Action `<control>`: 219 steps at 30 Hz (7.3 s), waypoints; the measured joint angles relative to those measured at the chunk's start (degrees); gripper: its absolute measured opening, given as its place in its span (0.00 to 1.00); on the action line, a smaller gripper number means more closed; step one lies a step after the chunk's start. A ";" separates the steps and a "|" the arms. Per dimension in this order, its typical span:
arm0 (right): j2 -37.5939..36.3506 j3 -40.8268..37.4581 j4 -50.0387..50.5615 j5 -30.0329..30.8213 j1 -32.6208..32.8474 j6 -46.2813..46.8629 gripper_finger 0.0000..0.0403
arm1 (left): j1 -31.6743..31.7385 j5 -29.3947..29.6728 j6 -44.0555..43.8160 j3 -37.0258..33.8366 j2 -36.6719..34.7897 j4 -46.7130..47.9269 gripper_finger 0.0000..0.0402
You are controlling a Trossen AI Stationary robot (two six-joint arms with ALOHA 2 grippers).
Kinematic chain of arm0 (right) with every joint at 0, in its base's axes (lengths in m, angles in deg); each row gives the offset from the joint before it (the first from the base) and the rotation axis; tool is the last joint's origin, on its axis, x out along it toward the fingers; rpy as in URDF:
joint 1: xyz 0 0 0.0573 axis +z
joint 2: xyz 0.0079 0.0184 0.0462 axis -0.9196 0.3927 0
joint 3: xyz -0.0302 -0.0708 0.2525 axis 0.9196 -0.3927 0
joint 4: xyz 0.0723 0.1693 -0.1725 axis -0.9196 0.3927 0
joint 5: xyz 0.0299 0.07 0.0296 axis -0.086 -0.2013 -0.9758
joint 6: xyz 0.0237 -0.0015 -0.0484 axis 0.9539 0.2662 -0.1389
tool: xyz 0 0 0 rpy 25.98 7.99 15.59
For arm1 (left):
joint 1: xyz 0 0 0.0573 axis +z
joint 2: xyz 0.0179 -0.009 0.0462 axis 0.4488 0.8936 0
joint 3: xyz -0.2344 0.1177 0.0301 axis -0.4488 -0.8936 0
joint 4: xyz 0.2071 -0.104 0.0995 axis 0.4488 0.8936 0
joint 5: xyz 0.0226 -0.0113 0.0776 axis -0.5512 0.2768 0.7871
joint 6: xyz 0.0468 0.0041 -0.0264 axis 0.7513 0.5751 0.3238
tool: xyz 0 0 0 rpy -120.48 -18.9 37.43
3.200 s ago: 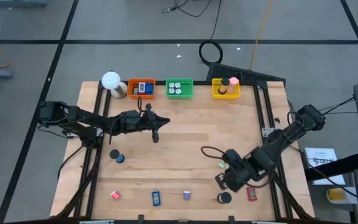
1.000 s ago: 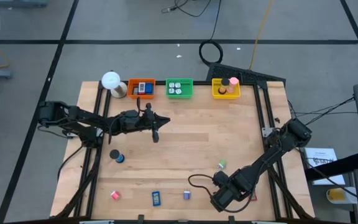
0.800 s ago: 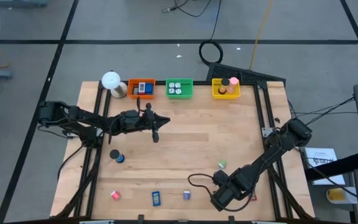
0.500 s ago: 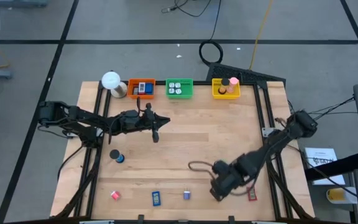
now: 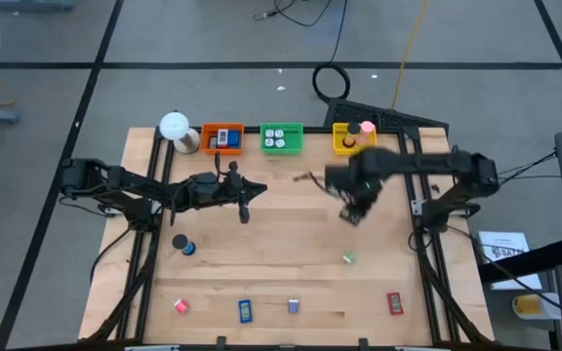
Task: Pick & Place Office items
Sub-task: Put the white hourglass into the yellow basket, then put the blue charger adapter into the green basket
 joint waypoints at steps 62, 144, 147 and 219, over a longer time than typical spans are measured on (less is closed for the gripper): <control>-11.28 -18.59 -17.02 14.55 -22.82 11.99 0.88 | -0.02 0.00 0.15 0.02 0.00 0.04 0.08; -1.86 -19.94 -47.59 16.04 -40.67 -6.24 0.51 | -0.01 0.00 0.16 0.02 0.02 0.04 0.08; -1.86 -20.36 -47.89 16.06 -40.67 -6.38 0.51 | 0.00 0.00 0.16 0.02 0.02 0.04 0.08; -31.47 -75.54 -137.50 -10.48 -16.61 -29.49 0.00 | -16.89 25.28 -29.47 15.84 0.02 31.30 0.01</control>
